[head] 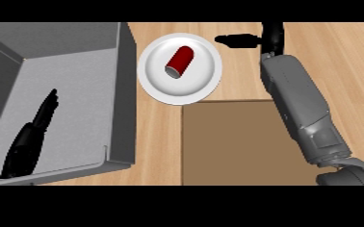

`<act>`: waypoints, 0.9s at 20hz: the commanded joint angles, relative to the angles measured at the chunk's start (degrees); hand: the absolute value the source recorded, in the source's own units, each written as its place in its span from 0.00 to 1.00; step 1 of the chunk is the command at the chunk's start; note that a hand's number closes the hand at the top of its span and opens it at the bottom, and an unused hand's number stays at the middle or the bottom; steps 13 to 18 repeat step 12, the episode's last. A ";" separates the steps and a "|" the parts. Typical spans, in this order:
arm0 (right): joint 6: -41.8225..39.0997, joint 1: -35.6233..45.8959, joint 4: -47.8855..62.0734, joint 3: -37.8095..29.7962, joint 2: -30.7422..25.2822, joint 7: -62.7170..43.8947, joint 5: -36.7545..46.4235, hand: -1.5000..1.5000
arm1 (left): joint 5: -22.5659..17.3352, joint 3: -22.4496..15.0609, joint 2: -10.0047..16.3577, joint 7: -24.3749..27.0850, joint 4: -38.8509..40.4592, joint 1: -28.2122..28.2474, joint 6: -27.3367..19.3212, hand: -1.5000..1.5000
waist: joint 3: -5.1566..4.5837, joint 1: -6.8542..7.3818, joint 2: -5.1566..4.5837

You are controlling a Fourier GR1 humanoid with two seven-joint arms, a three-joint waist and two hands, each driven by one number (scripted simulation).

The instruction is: Pick the can from the tray and place it in the plate

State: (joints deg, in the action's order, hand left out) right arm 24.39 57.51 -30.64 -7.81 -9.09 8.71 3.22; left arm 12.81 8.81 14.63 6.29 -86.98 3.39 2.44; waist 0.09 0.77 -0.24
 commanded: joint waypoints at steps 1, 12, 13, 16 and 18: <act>-5.94 -4.62 -0.40 -2.62 -4.09 7.32 -2.42 0.00 | 0.69 1.06 -0.22 3.96 4.70 -1.08 -1.03 0.50 | -0.08 -0.28 -0.07; -13.76 -7.16 3.98 -5.72 -11.13 13.80 -3.47 0.00 | 2.33 -1.26 -2.96 0.84 -1.66 2.05 -0.96 0.50 | -0.05 0.33 -0.06; -13.76 -7.16 3.98 -5.72 -11.13 13.80 -3.47 0.00 | 2.33 -1.26 -2.96 0.84 -1.66 2.05 -0.96 0.50 | -0.05 0.33 -0.06; -13.76 -7.16 3.98 -5.72 -11.13 13.80 -3.47 0.00 | 2.33 -1.26 -2.96 0.84 -1.66 2.05 -0.96 0.50 | -0.05 0.33 -0.06; -13.76 -7.16 3.98 -5.72 -11.13 13.80 -3.47 0.00 | 2.33 -1.26 -2.96 0.84 -1.66 2.05 -0.96 0.50 | -0.05 0.33 -0.06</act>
